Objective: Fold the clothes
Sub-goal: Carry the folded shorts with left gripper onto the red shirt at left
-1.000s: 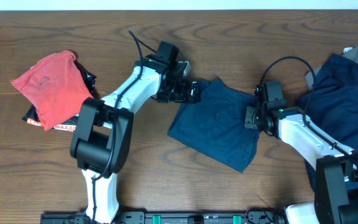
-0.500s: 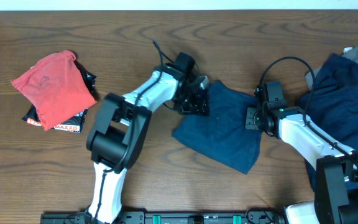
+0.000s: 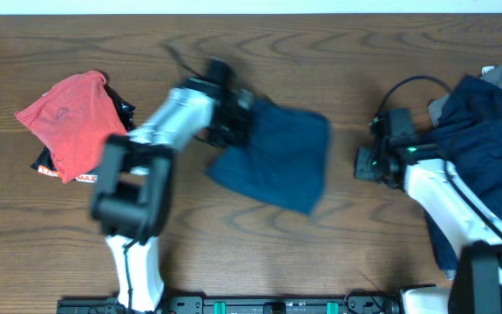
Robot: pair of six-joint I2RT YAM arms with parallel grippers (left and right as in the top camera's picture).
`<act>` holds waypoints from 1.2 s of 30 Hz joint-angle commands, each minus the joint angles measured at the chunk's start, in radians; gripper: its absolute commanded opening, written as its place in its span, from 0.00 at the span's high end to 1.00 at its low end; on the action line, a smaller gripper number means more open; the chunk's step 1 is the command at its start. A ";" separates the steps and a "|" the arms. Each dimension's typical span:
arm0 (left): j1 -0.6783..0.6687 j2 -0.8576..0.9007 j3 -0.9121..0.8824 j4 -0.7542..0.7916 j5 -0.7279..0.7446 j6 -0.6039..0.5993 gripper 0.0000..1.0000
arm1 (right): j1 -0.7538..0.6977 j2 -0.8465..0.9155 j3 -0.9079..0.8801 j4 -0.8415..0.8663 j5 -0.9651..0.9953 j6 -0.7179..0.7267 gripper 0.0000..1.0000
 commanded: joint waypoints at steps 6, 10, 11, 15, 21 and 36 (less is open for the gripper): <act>0.357 -0.337 0.003 0.047 -0.142 0.002 0.94 | -0.031 -0.138 0.063 -0.077 0.021 -0.032 0.57; 0.510 -0.396 0.002 0.122 -0.142 0.002 0.94 | -0.031 -0.143 0.063 -0.099 0.021 -0.032 0.57; 0.554 -0.396 0.002 0.136 -0.142 0.002 0.94 | -0.031 -0.143 0.063 -0.104 0.021 -0.032 0.57; 0.662 -0.376 0.000 0.150 -0.170 0.001 0.94 | -0.031 -0.143 0.063 -0.105 0.010 -0.032 0.58; 0.780 -0.330 0.000 0.140 -0.175 -0.026 0.94 | -0.031 -0.143 0.063 -0.123 0.010 -0.032 0.58; 0.809 -0.319 -0.001 0.119 -0.118 -0.160 0.02 | -0.031 -0.142 0.063 -0.126 0.007 -0.032 0.51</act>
